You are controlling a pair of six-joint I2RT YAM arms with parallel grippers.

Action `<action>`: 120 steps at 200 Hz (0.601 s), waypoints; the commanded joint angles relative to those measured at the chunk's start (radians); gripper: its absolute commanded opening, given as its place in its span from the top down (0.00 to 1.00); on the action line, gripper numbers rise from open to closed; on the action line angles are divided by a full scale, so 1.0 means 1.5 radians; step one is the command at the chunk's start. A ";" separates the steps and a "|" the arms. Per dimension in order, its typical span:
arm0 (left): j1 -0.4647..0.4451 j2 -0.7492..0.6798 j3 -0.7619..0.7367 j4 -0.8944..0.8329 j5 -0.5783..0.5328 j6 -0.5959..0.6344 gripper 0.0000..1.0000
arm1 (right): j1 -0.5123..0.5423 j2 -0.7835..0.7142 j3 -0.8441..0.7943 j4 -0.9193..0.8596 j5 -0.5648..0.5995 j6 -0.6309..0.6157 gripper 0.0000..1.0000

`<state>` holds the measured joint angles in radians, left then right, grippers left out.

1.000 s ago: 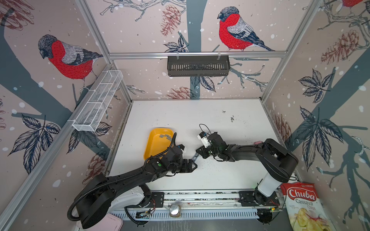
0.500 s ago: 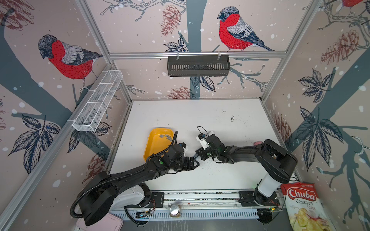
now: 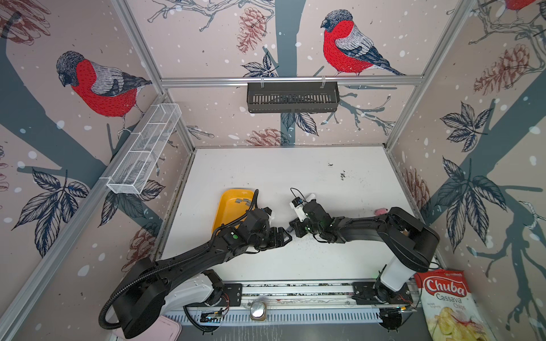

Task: Load the staples into the stapler
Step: 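Push the blue stapler's raised lid down with the left gripper while right holds base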

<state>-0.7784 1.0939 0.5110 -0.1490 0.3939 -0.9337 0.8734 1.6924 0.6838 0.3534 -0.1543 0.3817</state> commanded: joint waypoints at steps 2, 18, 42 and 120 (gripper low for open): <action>0.016 -0.002 -0.010 -0.042 0.024 0.005 0.20 | 0.003 -0.001 0.001 0.000 0.014 -0.005 0.92; 0.018 0.006 -0.023 -0.013 0.031 0.000 0.20 | 0.005 0.000 0.003 0.000 0.016 -0.004 0.92; 0.019 0.033 -0.030 0.042 0.048 -0.009 0.20 | 0.007 0.000 0.003 0.000 0.018 -0.003 0.92; 0.030 0.088 -0.004 0.068 0.038 0.014 0.22 | 0.017 0.003 0.003 -0.005 0.034 -0.010 0.94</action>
<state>-0.7418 1.2221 0.4854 -0.0650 0.4671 -0.9340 0.8932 1.6924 0.6861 0.3534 -0.1238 0.3820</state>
